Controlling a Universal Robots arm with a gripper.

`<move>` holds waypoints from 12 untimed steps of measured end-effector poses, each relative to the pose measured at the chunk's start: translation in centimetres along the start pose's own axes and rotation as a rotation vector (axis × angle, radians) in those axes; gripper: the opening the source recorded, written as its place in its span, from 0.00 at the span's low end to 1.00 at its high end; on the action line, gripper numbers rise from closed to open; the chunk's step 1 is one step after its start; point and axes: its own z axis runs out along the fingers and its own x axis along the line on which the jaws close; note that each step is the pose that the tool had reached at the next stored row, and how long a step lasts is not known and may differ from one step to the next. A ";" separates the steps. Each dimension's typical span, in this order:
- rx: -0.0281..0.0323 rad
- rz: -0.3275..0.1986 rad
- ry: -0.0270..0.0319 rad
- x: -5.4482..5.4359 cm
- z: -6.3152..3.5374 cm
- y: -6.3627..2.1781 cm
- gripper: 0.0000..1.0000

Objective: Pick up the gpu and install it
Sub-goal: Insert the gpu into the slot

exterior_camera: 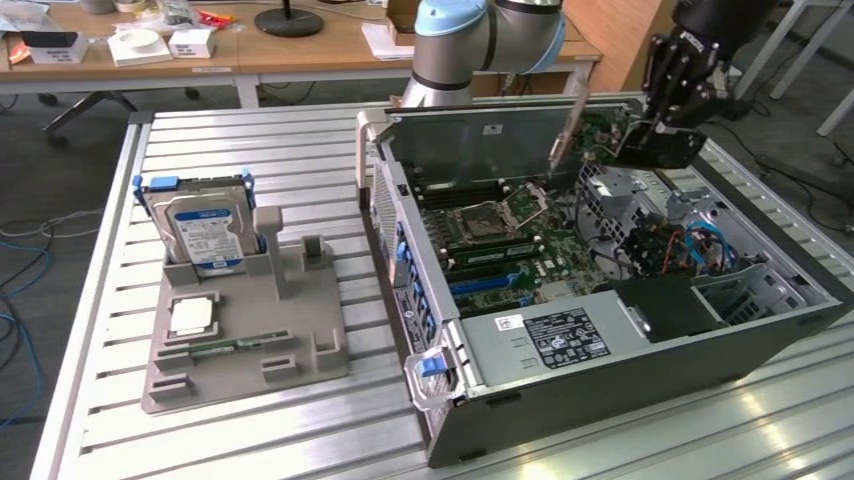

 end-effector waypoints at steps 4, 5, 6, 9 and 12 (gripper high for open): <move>-0.0001 -0.065 0.0026 0.0 0.03 0.00 0.26; -0.0002 -0.084 0.0029 0.0 0.03 0.00 0.26; -0.0003 -0.101 0.0031 0.0 0.04 0.00 0.26; -0.0008 -0.153 0.0038 0.0 0.06 0.00 0.26; -0.0012 -0.206 0.0047 0.0 0.08 0.00 0.26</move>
